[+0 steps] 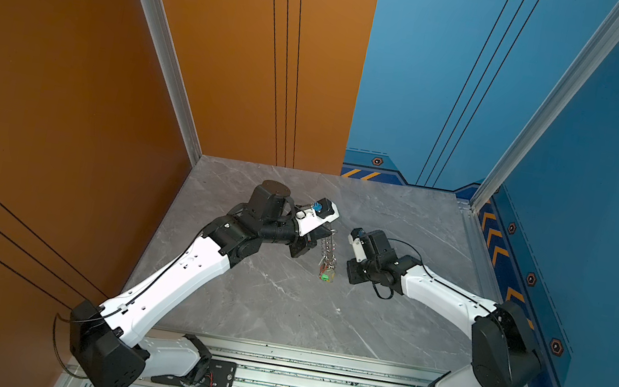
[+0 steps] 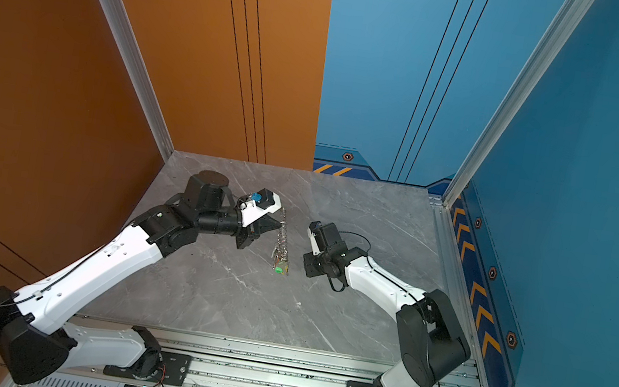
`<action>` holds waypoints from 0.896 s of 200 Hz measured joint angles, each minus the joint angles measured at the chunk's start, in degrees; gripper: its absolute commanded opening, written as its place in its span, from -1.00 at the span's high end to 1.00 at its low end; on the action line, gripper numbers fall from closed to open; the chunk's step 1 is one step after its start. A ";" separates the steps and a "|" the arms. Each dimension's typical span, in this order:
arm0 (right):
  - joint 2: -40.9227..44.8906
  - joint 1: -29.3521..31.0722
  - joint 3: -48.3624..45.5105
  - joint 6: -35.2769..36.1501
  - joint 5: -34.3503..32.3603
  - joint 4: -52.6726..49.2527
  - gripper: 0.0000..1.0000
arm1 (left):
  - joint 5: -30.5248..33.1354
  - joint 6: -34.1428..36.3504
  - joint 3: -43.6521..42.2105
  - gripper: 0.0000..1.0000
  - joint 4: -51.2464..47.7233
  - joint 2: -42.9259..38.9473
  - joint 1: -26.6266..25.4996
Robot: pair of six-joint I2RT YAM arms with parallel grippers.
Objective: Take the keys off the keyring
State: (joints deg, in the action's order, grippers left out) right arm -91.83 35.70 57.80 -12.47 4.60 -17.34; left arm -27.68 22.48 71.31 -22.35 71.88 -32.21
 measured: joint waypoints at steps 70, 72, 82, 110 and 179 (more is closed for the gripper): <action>3.21 0.09 -1.36 2.21 0.31 0.46 0.04 | 0.59 -4.59 -0.96 1.00 0.13 0.00 0.81; 3.58 0.09 -1.46 2.27 0.39 0.46 0.03 | 0.72 -4.79 -0.96 1.00 0.17 0.00 0.85; 6.23 -0.02 -1.97 2.97 1.31 0.48 0.00 | 1.16 -5.64 -0.96 1.00 0.24 0.00 1.01; 15.87 -0.39 -3.65 5.01 4.50 2.78 -0.15 | 2.75 -8.07 -0.96 1.00 0.26 0.02 1.36; 28.09 0.46 -8.76 8.26 16.24 18.03 -0.21 | 4.74 -12.11 0.52 1.00 0.44 0.79 2.27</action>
State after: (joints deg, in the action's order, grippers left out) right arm -63.75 36.16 49.04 -4.21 20.84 0.69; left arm -22.94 10.37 71.83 -21.91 72.66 -29.93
